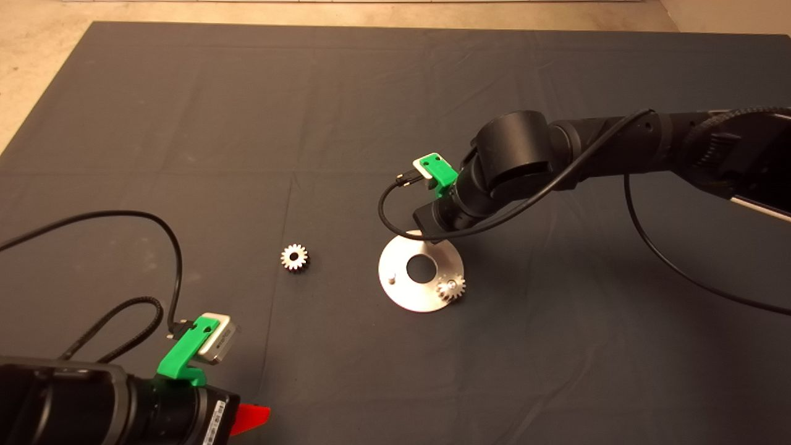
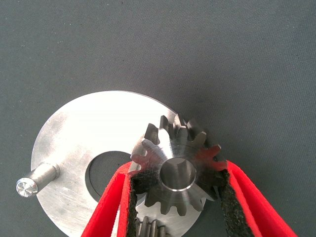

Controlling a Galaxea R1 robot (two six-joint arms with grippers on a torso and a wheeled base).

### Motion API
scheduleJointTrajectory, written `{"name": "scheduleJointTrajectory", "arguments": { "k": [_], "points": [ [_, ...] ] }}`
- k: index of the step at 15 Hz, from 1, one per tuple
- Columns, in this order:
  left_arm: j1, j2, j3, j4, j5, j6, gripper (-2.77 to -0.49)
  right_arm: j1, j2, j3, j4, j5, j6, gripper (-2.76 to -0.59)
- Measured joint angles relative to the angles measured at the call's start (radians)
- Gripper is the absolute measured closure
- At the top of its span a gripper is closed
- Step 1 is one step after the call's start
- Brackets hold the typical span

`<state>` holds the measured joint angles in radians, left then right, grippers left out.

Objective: Install three planetary gears onto the carrier pins

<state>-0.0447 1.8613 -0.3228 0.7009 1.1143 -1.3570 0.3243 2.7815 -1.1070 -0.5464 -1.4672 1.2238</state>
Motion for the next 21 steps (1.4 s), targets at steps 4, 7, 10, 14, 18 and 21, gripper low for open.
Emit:
{"name": "scheduleJointTrajectory", "arguments": {
  "k": [4, 7, 10, 14, 18, 21],
  "points": [
    [0.000, 0.000, 0.000, 0.000, -0.001, 0.000, -1.18, 0.000, 0.006, 0.000, 0.000, 0.001, 0.000, -0.94],
    [0.000, 0.000, 0.000, 0.000, -0.001, 0.000, -1.18, 0.000, 0.006, 0.000, 0.000, 0.001, 0.000, -0.95],
    [0.000, 0.000, 0.000, 0.000, -0.001, 0.000, -1.18, 0.000, 0.006, 0.000, 0.000, 0.001, 0.000, -0.93],
    [0.000, 0.000, 0.000, 0.000, -0.001, 0.000, -1.18, -0.003, 0.006, -0.004, 0.000, 0.002, 0.000, -0.93],
    [0.000, 0.000, 0.000, 0.000, -0.013, 0.000, -1.18, -0.014, 0.006, -0.010, 0.001, 0.005, -0.006, -0.94],
    [0.000, 0.000, 0.000, 0.000, -0.015, 0.000, -1.18, -0.011, 0.014, -0.020, 0.001, 0.005, -0.008, -0.93]
  ]
}}
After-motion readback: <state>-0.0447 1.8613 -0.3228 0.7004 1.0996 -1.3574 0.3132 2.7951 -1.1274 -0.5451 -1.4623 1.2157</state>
